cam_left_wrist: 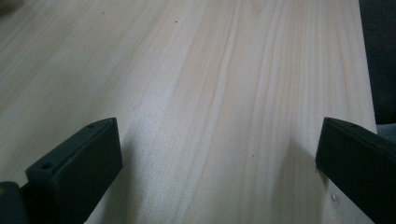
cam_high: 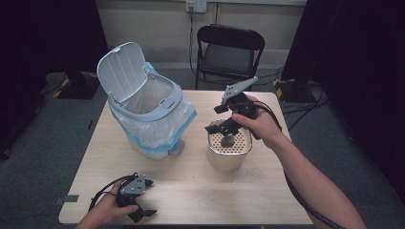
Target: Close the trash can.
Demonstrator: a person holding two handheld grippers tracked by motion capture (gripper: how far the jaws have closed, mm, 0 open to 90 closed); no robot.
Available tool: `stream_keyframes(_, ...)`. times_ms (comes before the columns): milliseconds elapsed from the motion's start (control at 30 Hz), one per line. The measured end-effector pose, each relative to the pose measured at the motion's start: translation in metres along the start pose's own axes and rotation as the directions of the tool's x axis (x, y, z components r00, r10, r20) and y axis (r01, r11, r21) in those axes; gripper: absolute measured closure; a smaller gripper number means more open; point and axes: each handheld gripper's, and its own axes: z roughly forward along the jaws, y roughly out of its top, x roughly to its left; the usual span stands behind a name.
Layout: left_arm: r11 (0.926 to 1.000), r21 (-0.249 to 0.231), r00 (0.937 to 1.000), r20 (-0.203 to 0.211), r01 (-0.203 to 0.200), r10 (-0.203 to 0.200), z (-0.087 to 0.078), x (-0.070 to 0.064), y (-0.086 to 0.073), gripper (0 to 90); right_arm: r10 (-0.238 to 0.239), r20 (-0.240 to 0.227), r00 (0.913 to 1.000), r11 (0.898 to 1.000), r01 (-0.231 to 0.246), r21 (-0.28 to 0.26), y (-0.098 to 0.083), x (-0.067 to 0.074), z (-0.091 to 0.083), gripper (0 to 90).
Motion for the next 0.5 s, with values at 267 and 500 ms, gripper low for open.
stream_keyframes(267, 1.0, 0.001, 1.0, 0.002, 0.003, -0.003, 0.0, 0.0, 0.0, 0.0, 0.005, 0.02, 0.9998, 1.0, -0.005, 0.004, -0.027, 0.004, -0.015, 14.3)
stream_keyframes(500, 1.0, 0.001, 1.0, 0.002, 0.003, -0.003, 0.0, 0.0, 0.0, 0.0, 0.018, 0.038, 0.9991, 1.0, -0.018, 0.011, -0.05, 0.005, -0.027, 14.3)
